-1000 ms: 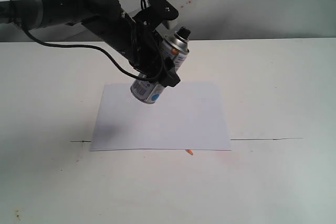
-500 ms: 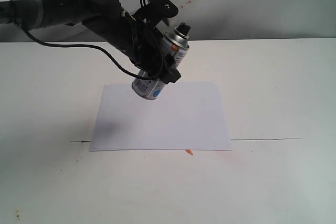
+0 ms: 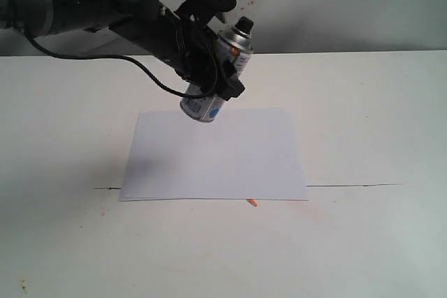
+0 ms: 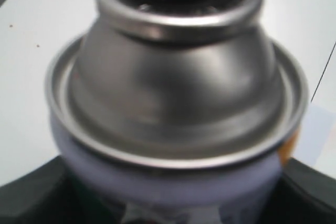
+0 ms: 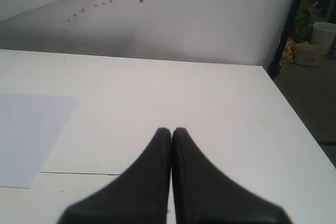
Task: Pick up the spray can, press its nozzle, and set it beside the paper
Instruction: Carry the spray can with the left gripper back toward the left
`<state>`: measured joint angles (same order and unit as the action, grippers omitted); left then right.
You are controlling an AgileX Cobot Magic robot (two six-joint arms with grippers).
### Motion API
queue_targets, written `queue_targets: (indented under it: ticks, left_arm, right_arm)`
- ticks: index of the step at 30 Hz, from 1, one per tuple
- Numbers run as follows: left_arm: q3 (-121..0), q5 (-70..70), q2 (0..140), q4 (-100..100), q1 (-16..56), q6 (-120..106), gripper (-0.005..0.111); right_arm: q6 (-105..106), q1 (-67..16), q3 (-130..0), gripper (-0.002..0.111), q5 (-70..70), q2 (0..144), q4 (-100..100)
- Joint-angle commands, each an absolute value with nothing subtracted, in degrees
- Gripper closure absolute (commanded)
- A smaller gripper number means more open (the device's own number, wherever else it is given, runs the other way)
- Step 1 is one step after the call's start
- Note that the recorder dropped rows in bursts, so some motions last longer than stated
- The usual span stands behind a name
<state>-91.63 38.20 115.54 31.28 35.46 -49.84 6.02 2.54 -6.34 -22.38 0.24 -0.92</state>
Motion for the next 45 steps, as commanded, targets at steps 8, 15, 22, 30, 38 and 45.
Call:
queue_targets:
  ticks: [8,15,22,30,38,45]
  left_arm:
    - [-85.37,29.83,106.08,42.85,26.29,-49.83,0.107]
    - [-70.48,17.6,95.98,54.4,20.47,-61.97,0.107]
    - [-56.94,6.35,84.64,69.65,17.22,-75.92,0.107]
    - [-46.03,0.0,71.3,70.31,16.63,-76.39,0.107]
    - [-41.28,-1.69,62.3,70.13,16.63,-76.39,0.107]
    - [-38.01,-6.14,60.0,70.36,16.63,-74.89,0.107]
  right_arm:
    - [5.78,2.74,-6.11,0.108,-21.68,0.0,-1.32]
    - [5.78,2.74,-6.11,0.108,-21.68,0.0,-1.32]
    - [5.93,2.74,-6.11,0.108,-21.68,0.0,-1.32]
    - [5.93,2.74,-6.11,0.108,-21.68,0.0,-1.32]
    - [5.75,2.74,-6.11,0.108,-21.68,0.0,-1.32]
    - [5.75,2.74,-6.11,0.108,-21.68,0.0,-1.32]
